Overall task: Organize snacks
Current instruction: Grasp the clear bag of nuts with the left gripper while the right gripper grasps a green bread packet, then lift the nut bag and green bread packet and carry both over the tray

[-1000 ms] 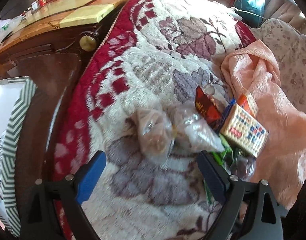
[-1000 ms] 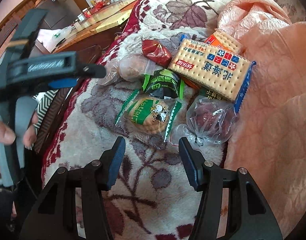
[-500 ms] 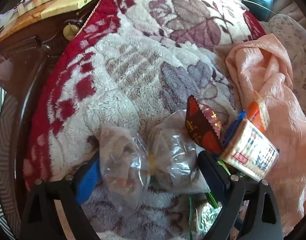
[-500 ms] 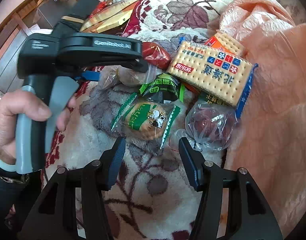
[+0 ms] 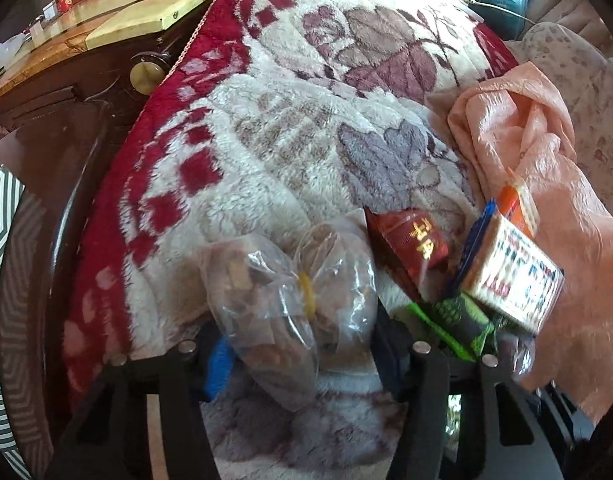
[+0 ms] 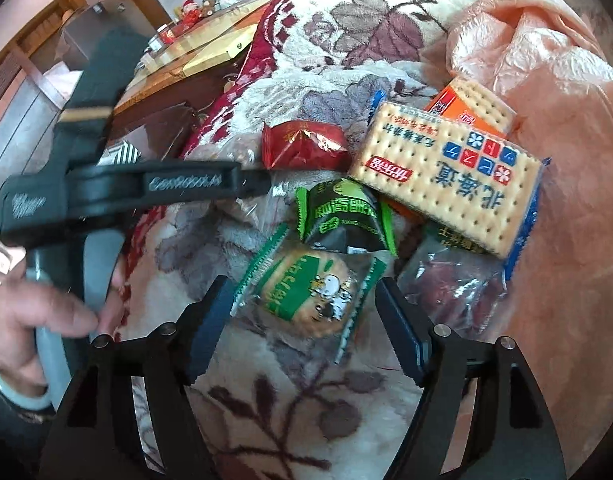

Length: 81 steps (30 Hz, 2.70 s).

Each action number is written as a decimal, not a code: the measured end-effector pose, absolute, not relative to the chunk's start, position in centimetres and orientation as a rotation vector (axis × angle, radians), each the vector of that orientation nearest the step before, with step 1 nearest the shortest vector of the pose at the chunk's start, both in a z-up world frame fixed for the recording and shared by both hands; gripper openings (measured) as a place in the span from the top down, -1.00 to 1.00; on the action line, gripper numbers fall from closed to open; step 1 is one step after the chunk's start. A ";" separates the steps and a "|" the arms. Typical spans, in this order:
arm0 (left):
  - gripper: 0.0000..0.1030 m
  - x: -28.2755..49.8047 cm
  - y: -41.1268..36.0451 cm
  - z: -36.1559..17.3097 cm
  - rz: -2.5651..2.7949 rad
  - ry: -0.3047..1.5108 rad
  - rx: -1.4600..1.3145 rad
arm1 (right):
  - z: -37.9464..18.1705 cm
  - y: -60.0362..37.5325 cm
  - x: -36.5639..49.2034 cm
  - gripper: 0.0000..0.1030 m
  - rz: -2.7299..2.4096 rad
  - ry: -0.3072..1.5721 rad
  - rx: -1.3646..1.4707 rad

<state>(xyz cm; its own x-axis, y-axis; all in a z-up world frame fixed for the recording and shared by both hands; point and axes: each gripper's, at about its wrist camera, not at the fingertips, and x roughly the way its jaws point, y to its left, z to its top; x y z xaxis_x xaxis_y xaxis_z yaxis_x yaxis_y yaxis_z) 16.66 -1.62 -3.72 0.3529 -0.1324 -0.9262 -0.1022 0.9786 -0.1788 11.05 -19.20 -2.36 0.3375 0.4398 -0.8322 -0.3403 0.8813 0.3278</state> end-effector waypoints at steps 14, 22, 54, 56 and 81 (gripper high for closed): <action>-0.15 15.4 -1.4 -3.9 -0.014 1.198 -0.200 | -3.9 -17.4 12.0 -0.31 0.531 1.103 -0.033; -0.11 13.9 -0.9 -3.3 -0.022 1.193 -0.223 | -2.6 -18.0 10.3 -0.01 0.574 1.105 -0.055; 0.11 3.7 6.5 1.3 0.109 1.049 -0.257 | 2.2 -12.9 4.5 0.00 0.688 1.025 -0.155; 0.11 3.3 7.1 1.5 0.117 1.043 -0.262 | 2.3 -12.3 4.2 0.00 0.695 1.026 -0.164; 0.11 -0.5 14.9 3.0 0.274 0.973 -0.324 | 2.8 -5.0 3.0 0.00 0.805 1.033 -0.261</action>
<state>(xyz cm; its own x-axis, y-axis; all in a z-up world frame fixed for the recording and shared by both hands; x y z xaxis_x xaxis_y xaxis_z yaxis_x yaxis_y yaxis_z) -0.52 14.85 3.01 0.5350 0.0815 -0.8409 -0.3685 0.9182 -0.1455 3.04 -5.01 2.81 0.2625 0.4707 -0.8423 -0.7022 0.6919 0.1678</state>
